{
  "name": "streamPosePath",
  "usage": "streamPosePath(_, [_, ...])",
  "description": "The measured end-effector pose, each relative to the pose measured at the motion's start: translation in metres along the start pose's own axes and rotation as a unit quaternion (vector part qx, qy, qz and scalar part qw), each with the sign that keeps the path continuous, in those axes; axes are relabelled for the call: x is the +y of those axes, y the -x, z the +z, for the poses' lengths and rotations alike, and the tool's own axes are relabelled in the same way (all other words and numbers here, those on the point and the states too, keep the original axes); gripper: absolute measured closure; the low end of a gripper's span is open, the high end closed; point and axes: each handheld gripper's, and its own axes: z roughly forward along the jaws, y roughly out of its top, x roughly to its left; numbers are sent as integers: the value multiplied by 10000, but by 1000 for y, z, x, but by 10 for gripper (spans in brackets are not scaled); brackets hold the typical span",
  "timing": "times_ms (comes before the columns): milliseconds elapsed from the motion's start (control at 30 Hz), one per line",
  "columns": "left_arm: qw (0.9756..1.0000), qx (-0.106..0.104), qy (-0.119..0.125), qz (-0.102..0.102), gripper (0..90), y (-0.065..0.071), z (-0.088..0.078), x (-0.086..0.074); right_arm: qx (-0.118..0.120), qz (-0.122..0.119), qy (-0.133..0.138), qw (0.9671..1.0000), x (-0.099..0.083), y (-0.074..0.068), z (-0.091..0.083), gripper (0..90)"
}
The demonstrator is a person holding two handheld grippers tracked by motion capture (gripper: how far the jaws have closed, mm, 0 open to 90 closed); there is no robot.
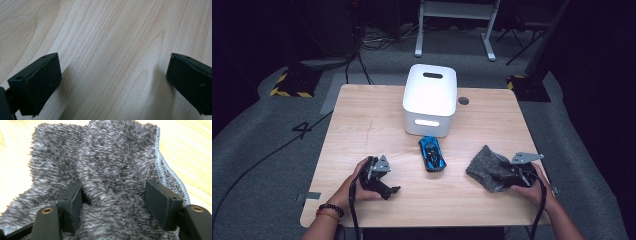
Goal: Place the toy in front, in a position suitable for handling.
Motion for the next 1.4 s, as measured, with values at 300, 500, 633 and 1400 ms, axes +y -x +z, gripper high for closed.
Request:
streamPosePath(300, [10000, 3, 2, -5, 2, 0, 0, 0, -131, 2, 251, 9996, 10, -7, -8, 280])
streamPosePath(500, [10000, 1, 2, -4, 2, 0, 0, 0, -206, -64, 339, 9992, 28, -24, -5, 214])
streamPosePath(633, [10000, 3, 2, -5, 2, 0, 0, 0, -121, -254, 404, 9988, 43, -40, 3, 211])
streamPosePath(1400, [10000, 13, 3, -15, 3, 0, 0, 0, 269, -509, 565, 9967, 113, -127, 71, 175])
